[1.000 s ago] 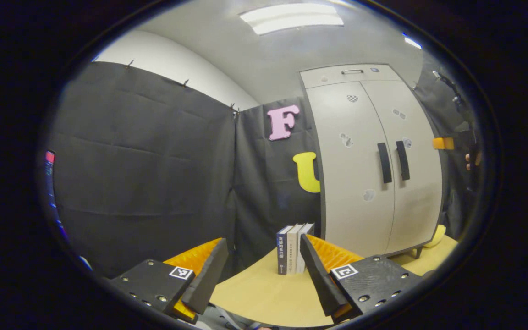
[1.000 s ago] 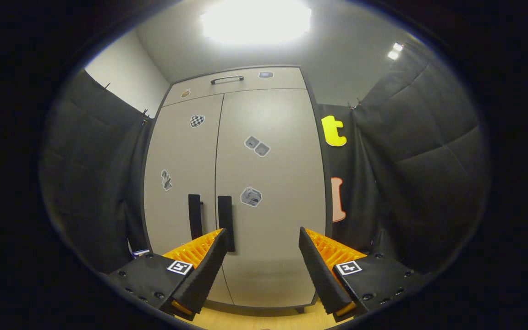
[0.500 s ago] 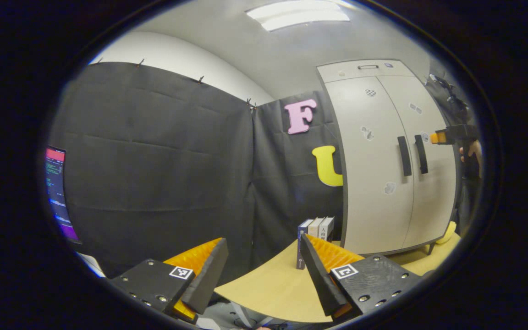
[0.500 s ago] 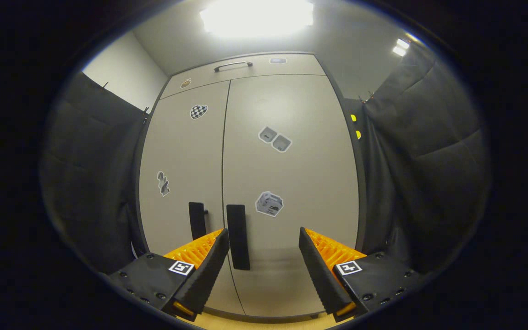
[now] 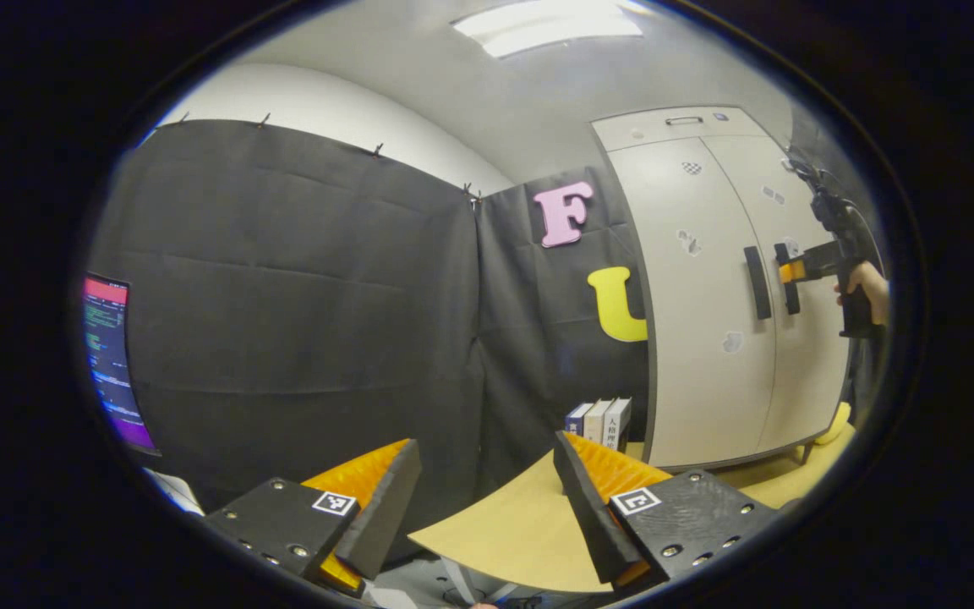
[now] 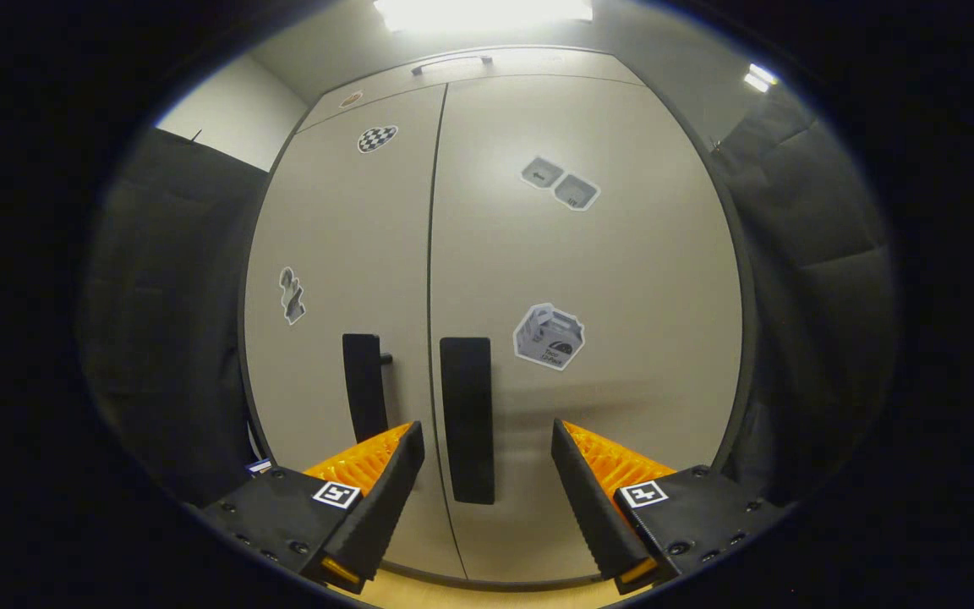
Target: Open the right door of the double-door shoe cabinet with the right hand, and open the left door with the left hand.
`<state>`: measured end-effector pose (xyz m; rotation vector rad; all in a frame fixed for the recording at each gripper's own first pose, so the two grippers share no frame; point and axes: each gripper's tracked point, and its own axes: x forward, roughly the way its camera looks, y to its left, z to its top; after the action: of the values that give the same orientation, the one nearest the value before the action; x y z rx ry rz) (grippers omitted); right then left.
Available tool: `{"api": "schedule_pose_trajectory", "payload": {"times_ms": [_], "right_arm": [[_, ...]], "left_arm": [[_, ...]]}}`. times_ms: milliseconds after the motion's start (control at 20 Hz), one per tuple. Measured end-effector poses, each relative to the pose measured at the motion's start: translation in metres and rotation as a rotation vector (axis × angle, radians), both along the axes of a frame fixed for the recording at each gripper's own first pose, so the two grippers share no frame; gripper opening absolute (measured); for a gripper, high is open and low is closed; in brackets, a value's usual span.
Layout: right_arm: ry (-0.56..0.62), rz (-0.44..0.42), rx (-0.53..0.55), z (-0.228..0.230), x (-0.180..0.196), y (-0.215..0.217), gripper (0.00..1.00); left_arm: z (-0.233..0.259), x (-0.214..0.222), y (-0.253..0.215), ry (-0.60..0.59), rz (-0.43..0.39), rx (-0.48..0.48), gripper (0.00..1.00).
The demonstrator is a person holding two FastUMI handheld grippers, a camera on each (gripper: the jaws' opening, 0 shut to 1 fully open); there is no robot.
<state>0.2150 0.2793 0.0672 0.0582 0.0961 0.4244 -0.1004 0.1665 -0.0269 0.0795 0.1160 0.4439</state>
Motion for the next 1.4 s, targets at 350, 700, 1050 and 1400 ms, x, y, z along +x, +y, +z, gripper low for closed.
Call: {"api": "schedule_pose_trajectory", "payload": {"times_ms": [350,700,1050,1400], "right_arm": [[0.052,0.027,0.068,0.004,0.014,0.018,0.43],[0.097,0.044,0.01,-0.008,0.017,0.021,0.32],[0.141,0.08,-0.023,-0.01,0.014,0.021,0.13],[0.166,0.117,-0.009,-0.007,-0.012,0.008,0.13]], "left_arm": [[0.006,-0.002,0.006,0.001,-0.003,0.041,0.93],[0.009,-0.002,0.008,0.0,-0.018,0.047,0.91],[0.019,0.006,-0.001,-0.029,-0.063,0.054,0.91],[0.019,0.009,-0.009,-0.052,-0.106,0.03,0.91]]}}
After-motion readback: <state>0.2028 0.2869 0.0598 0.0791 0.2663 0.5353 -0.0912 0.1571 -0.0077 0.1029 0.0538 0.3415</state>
